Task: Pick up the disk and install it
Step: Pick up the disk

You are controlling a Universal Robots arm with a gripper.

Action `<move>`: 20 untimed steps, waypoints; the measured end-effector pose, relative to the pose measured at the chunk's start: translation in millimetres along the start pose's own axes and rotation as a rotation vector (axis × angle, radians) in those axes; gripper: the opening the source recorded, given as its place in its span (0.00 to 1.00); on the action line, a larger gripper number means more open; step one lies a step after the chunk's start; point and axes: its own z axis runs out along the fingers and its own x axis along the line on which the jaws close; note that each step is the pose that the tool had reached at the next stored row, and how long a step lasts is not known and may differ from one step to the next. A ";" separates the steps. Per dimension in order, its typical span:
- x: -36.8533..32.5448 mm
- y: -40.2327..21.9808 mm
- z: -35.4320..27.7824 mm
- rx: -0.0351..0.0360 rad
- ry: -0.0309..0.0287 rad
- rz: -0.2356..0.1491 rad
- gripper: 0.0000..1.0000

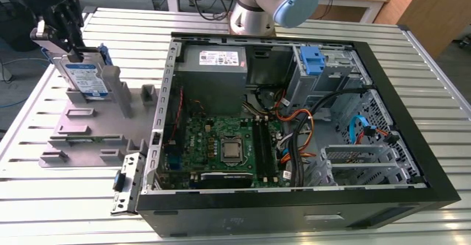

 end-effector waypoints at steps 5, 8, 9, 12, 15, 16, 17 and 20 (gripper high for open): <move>0.0 0.0 -0.1 -0.0001 0.0000 0.000 0.42; 0.0 0.0 0.8 0.0002 0.0000 0.000 0.42; 0.0 0.0 1.2 0.0002 0.0001 0.000 0.42; 0.0 0.0 1.3 0.0000 0.0002 0.000 0.42; 0.1 0.0 3.6 0.0004 0.0000 0.000 0.42; 0.1 0.0 3.5 0.0002 0.0001 0.000 0.42; 0.1 0.0 3.6 0.0002 0.0001 0.000 0.42; 0.1 0.0 3.6 0.0002 0.0001 0.000 0.42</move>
